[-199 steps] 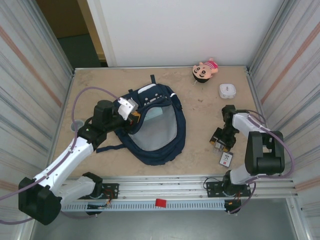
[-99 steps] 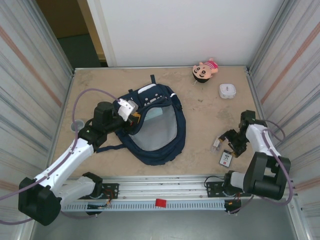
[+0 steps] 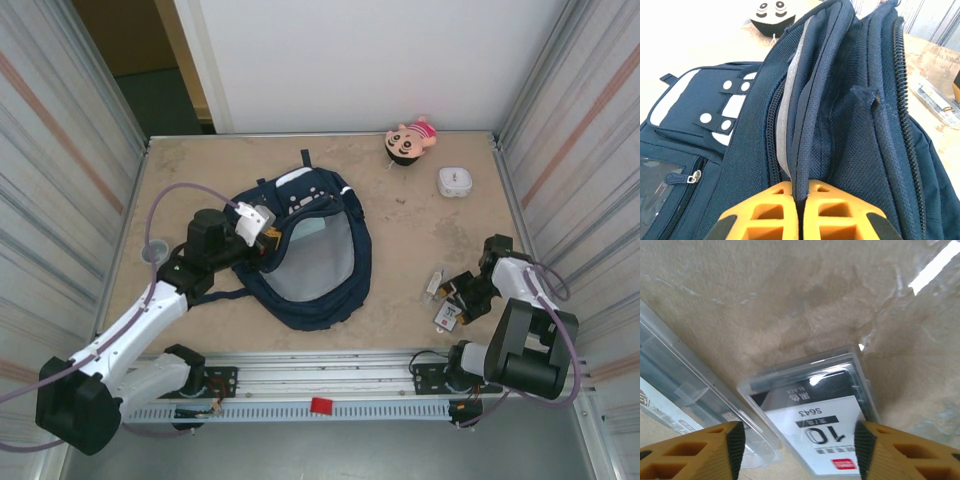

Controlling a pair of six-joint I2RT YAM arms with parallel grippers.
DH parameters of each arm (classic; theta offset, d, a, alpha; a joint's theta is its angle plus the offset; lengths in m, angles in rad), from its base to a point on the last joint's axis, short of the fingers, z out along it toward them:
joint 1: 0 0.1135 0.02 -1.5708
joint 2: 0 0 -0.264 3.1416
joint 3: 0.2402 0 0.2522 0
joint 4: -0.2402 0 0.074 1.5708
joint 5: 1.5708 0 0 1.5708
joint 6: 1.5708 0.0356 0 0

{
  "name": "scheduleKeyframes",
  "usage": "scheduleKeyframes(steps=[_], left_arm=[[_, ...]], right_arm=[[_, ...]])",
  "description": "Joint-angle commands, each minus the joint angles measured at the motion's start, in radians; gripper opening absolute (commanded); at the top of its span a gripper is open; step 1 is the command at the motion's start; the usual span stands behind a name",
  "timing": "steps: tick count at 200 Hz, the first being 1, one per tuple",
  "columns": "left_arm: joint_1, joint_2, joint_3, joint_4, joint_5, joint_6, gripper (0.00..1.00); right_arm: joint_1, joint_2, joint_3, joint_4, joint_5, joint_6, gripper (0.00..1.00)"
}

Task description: Pack books, pencil case, and school supplies into a backpack

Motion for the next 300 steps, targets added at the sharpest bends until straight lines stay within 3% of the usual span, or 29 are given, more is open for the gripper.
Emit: scheduleKeyframes(steps=[1, 63, 84, 101, 183, 300], left_arm=[[0.018, -0.027, -0.009, 0.051, -0.016, -0.006, 0.00], [0.022, -0.043, -0.008, 0.042, -0.015, -0.005, 0.00], [0.023, -0.044, -0.004, 0.042, -0.009, -0.006, 0.00], [0.022, -0.047, -0.004, 0.045, -0.009, -0.006, 0.00], [0.024, -0.061, -0.011, 0.033, -0.017, 0.001, 0.00], [0.030, -0.069, -0.012, 0.019, -0.021, 0.004, 0.00]], right_arm=[[0.032, 0.030, -0.053, 0.059, -0.027, 0.040, 0.53], [0.205, 0.005, -0.043, 0.061, -0.032, 0.139, 0.53], [0.218, -0.031, 0.019, -0.052, 0.045, 0.120, 0.69], [0.212, -0.066, 0.070, -0.147, 0.116, 0.093, 0.73], [0.263, 0.069, 0.104, -0.142, 0.135, 0.053, 0.77], [0.313, 0.179, 0.086, -0.092, 0.152, 0.057, 0.74]])
